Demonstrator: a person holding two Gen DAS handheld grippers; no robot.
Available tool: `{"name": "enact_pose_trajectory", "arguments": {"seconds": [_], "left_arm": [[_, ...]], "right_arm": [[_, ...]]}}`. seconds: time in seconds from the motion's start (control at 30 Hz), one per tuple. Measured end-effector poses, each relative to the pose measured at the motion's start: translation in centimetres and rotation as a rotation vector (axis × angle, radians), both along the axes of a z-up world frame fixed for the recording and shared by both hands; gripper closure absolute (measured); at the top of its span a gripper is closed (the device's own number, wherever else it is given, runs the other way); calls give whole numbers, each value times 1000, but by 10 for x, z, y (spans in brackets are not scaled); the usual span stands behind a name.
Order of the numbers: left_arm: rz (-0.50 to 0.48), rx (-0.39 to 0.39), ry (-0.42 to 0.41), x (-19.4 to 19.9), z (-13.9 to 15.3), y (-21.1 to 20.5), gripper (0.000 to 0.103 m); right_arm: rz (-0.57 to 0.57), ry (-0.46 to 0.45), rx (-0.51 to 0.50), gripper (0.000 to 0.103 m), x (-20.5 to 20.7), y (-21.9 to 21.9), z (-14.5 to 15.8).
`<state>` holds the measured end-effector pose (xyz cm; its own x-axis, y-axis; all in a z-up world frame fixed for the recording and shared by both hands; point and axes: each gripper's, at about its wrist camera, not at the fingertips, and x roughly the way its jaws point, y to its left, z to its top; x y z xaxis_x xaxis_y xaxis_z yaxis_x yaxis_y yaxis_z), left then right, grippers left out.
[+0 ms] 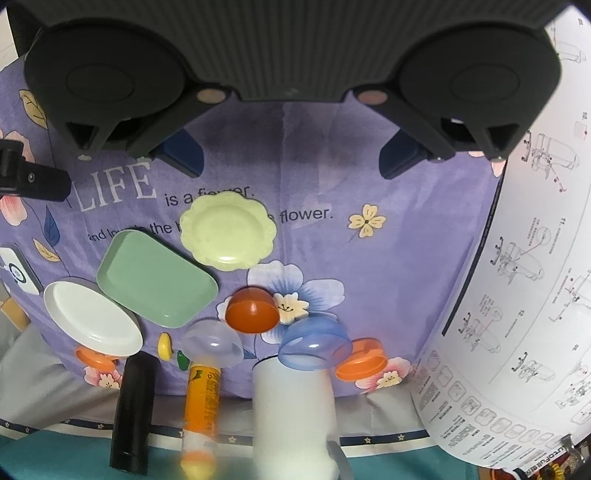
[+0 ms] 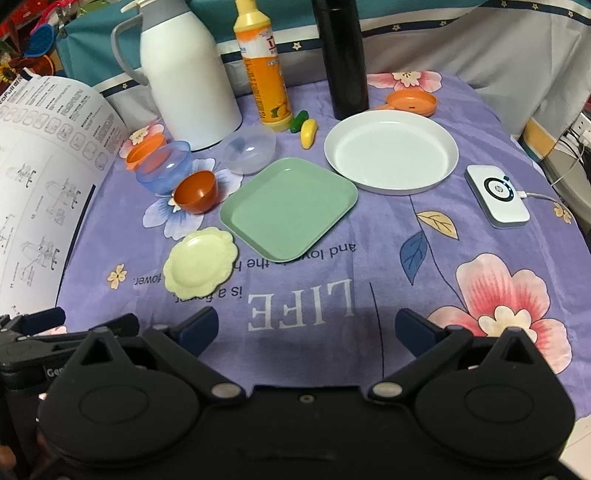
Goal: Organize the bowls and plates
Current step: 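Reach both grippers to the white round plate and close on its rim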
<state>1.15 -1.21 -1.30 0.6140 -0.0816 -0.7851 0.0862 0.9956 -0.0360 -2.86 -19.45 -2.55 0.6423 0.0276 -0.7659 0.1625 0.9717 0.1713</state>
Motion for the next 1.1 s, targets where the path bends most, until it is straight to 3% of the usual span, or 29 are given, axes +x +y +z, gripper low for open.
{"name": "enact_pose_trajectory", "arguments": {"seconds": [0.4,0.73,1.03,1.1], "left_arm": [[-76,-4,-31,32,-1,-34,0],[-202,17,-85,89,13,-102,0],[-273,48,-47,151,0,-159,3],[-280,48,-26,168,-6,-169,8]], "right_arm": [[-38,-27,-6,0,24,-36,-10],[-108,-83,34,0,75,-123,-10],[-175,-136,10,5,128,-186,-18],[-191,-148,4,8,141,-201,-21]]}}
